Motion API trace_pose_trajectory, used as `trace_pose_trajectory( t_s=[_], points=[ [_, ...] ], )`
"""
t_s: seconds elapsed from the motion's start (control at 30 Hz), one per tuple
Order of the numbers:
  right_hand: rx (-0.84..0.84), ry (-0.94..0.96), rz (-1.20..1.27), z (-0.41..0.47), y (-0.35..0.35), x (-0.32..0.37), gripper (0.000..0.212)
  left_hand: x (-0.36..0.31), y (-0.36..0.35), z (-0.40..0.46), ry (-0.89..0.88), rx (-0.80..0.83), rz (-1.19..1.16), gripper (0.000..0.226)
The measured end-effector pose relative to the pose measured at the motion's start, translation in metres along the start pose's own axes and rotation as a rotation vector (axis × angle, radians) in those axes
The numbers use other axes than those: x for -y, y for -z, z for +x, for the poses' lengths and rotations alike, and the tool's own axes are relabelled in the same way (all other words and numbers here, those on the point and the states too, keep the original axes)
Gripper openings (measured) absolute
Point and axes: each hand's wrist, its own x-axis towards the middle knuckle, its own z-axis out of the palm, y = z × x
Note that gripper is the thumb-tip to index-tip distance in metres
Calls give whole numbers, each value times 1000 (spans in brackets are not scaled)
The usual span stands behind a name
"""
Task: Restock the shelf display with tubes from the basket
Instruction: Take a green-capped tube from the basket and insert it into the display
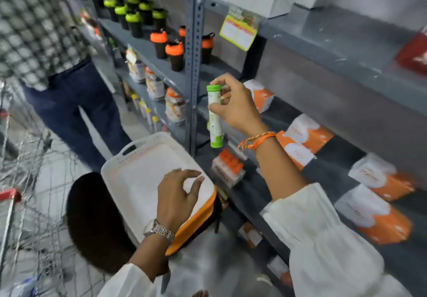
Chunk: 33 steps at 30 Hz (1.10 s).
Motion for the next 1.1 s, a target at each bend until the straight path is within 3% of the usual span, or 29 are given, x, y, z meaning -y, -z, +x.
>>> trace_pose_trajectory(
  t_s=[0.23, 0.5, 0.63, 0.73, 1.1],
  points=[
    [-285, 53, -131, -9, 144, 51, 42, -109, -20, 95, -370, -138, -223, 14],
    [-598, 155, -446, -47, 280, 120, 45, -248, -53, 159, -828, -141, -340, 27],
    [-699, 104, -607, -59, 335, 139, 53, -284, -81, 180, -912, -111, -307, 32],
    [-760, 57, -749, -59, 359, 140, 46, -283, -100, 185, -975, -110, -286, 31],
    [-771, 7, -861, -49, 365, 119, 44, -279, -105, 184, -983, -91, -211, 39]
  ],
)
